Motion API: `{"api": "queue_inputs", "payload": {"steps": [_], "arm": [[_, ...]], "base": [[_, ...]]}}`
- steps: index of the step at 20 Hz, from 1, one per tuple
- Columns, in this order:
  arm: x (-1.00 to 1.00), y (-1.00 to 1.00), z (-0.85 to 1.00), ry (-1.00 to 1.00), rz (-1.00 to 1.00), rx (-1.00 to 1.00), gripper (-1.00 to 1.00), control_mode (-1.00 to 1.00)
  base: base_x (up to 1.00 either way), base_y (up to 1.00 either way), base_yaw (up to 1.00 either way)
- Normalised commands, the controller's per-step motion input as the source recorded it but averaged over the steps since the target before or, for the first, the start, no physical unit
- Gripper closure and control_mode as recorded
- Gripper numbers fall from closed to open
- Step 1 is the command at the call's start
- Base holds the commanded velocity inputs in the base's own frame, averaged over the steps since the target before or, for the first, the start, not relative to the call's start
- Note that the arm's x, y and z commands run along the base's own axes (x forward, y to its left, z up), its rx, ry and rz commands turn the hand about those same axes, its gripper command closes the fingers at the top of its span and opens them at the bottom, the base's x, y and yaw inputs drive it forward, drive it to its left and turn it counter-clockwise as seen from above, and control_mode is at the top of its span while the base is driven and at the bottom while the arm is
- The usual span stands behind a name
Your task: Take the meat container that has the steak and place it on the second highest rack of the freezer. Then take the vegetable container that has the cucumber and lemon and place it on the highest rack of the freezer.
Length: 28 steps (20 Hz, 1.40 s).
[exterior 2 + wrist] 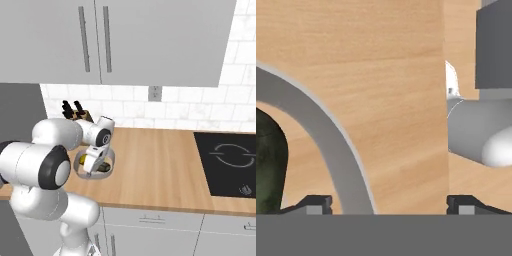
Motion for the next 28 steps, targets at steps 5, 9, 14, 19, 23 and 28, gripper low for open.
{"api": "queue_inputs", "payload": {"steps": [5,9,14,19,23,28], "arm": [[-0.37,0.0,-0.36,-0.16,0.13,-0.03,-1.0,-1.0],[-0.28,-0.01,-0.26,-0.28,0.23,0.0,-1.0,-1.0],[-0.02,-0.19,-0.14,-0.18,0.21,0.0,-1.0,-1.0],[0.01,-0.03,-0.07,-0.08,0.11,0.0,-1.0,-1.0],[0.0,0.0,-0.12,-0.18,0.0,0.0,-1.0,-1.0],[0.0,0.08,-0.08,-0.24,0.0,0.0,-1.0,-1.0]], "base": [[0.0,0.0,0.0],[0.0,0.0,0.0],[0.0,0.0,0.0],[0.0,0.0,0.0],[0.0,0.0,0.0],[0.0,0.0,0.0]]}}
